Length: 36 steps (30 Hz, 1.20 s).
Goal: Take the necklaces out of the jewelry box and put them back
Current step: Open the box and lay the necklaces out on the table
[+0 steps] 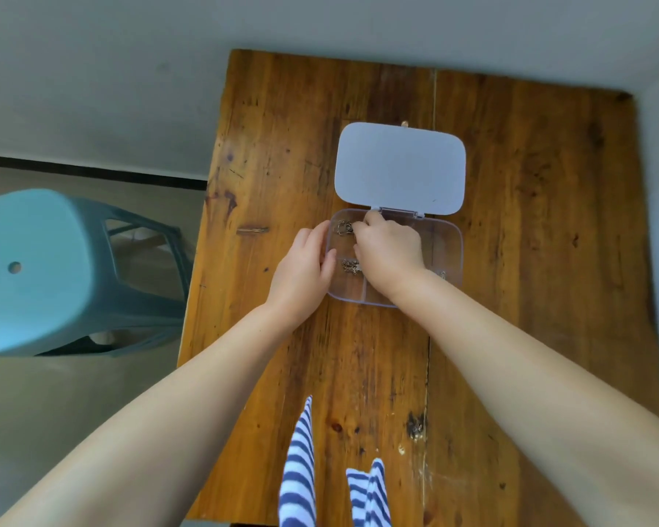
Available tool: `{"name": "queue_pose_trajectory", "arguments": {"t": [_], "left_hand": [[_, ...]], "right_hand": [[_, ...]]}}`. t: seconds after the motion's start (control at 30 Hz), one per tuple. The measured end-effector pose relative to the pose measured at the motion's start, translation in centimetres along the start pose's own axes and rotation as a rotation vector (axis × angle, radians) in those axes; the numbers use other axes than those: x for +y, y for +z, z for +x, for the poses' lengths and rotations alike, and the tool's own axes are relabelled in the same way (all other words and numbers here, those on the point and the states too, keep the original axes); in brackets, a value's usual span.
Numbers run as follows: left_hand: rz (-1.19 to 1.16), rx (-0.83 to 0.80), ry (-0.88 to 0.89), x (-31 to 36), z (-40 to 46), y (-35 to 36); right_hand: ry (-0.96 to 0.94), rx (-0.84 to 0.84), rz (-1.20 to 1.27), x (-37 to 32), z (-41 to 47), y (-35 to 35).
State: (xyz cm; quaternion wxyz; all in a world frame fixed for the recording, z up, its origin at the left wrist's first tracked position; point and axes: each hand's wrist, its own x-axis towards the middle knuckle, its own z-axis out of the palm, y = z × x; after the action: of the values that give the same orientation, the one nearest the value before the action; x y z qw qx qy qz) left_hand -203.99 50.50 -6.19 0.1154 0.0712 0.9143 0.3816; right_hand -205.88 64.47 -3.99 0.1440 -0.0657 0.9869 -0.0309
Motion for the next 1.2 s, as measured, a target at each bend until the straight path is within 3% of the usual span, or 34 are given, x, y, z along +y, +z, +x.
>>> {"name": "queue_pose_trajectory", "arguments": {"t": [0.33,0.43,0.57,0.63,0.73,1.0,1.2], "left_hand": [[-0.004,-0.002,0.005,0.0,0.2,-0.2],[0.012,-0.031,0.009,0.1,0.2,-0.5],[0.046,-0.049,0.058,1.2,0.3,-1.7],[0.004,-0.065,0.151,2.6,0.5,-2.4],[-0.144,-0.146,0.183,5.4,0.7,-3.3],[-0.611,-0.273,-0.024,7.6,-1.0,-7.3],[-0.734,-0.365,-0.119,6.0,-2.9,-8.4]], "right_hand": [[-0.019,-0.031,-0.007,-0.6,0.9,-0.7],[0.102,-0.016,0.248,0.1,0.4,-1.3],[0.353,-0.221,1.067,2.0,-0.8,-4.6],[0.31,-0.319,1.253,3.0,-1.6,-6.6],[0.182,-0.358,1.307,4.0,-2.6,-9.1],[0.114,-0.262,1.52,6.0,-5.4,-11.3],[0.07,-0.365,1.615,7.3,-8.4,-10.0]]}}
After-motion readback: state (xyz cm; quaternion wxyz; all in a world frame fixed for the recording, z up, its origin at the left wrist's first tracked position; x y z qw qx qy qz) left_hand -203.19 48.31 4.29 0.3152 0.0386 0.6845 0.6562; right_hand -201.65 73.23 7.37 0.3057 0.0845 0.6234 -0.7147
